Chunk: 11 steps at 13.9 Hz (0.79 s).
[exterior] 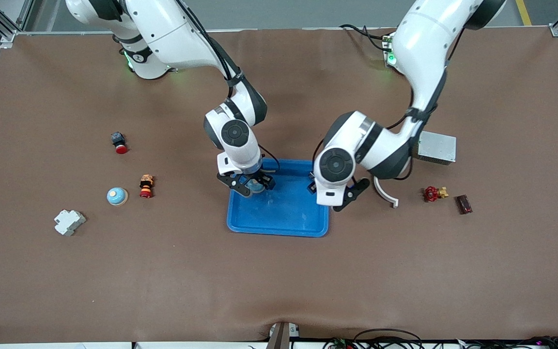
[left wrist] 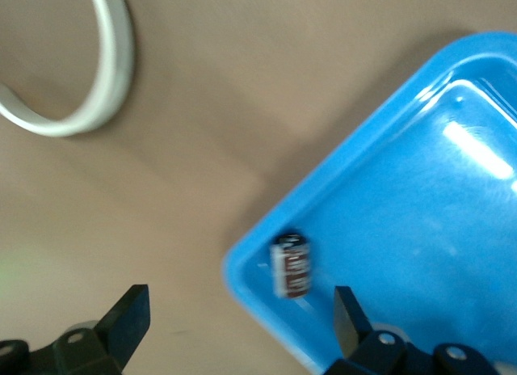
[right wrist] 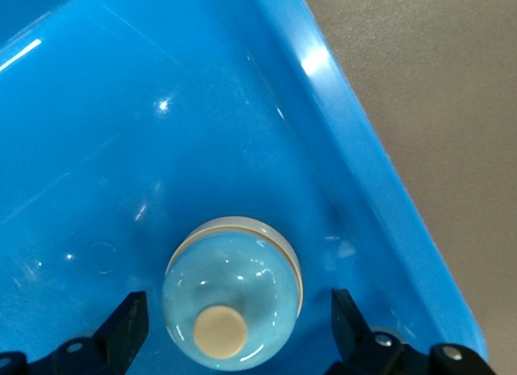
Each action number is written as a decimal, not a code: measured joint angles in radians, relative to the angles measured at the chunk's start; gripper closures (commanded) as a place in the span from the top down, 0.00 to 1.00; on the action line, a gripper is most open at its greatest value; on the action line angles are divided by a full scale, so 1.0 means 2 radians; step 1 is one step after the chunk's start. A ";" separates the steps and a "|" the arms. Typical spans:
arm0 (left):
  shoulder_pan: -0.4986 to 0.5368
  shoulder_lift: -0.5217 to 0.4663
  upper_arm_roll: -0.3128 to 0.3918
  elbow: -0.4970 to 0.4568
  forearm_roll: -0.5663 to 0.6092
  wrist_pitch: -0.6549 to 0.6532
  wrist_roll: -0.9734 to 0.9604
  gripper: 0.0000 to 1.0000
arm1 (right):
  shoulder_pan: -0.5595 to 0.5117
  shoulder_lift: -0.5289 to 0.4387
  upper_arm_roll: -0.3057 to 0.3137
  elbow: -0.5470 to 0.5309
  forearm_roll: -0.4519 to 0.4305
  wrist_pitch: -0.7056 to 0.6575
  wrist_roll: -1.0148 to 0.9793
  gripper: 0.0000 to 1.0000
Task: Place electrolytic capacitor and blue bell in tray
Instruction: 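Move the right gripper to the second bell while the left gripper reaches the capacitor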
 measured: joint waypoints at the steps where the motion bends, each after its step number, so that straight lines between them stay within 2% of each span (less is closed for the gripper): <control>1: 0.012 -0.016 0.000 0.000 0.000 -0.018 0.031 1.00 | 0.000 0.000 0.000 0.004 0.000 -0.001 0.000 1.00; 4: 0.053 -0.062 0.000 -0.011 0.000 -0.043 0.108 1.00 | 0.000 0.000 -0.003 0.019 0.000 -0.024 -0.009 1.00; 7: 0.094 -0.113 0.000 -0.054 0.000 -0.048 0.181 1.00 | -0.005 -0.003 -0.011 0.044 0.000 -0.079 -0.049 1.00; 11: 0.160 -0.171 0.001 -0.124 0.001 -0.048 0.308 1.00 | -0.072 -0.043 -0.018 0.061 0.000 -0.146 -0.198 1.00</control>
